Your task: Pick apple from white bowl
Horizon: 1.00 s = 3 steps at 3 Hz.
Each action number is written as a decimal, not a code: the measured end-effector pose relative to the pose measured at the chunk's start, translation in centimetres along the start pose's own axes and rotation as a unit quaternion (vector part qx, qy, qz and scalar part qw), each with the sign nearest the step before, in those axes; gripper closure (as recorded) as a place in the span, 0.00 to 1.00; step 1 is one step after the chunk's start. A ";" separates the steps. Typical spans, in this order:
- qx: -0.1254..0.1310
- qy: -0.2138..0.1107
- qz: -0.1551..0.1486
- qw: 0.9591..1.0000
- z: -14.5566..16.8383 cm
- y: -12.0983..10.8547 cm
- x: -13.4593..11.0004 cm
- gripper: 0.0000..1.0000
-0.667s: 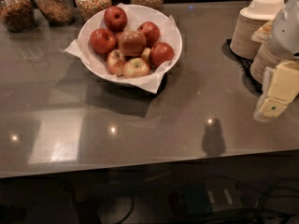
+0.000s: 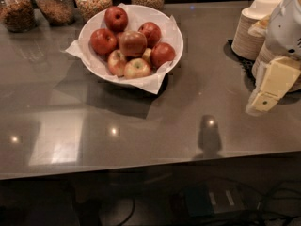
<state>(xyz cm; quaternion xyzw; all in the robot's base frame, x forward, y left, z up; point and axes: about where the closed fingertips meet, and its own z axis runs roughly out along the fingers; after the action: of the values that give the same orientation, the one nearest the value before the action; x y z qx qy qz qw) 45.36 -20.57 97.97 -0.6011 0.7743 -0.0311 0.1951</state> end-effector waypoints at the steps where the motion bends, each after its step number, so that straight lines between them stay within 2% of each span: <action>1: 0.010 -0.019 0.000 1.000 0.3 -0.7 -0.9 0.00; 2: 0.028 -0.070 0.023 0.997 2.2 -3.4 -4.7 0.00; 3: 0.048 -0.112 0.049 0.991 3.7 -5.9 -7.9 0.00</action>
Offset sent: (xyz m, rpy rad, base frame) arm 0.1071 0.0757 0.0059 0.2870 -0.1726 -0.0897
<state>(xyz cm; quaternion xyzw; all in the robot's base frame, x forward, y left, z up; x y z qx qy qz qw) 53.66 -14.10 98.32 -0.5520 0.7740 0.0093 0.3102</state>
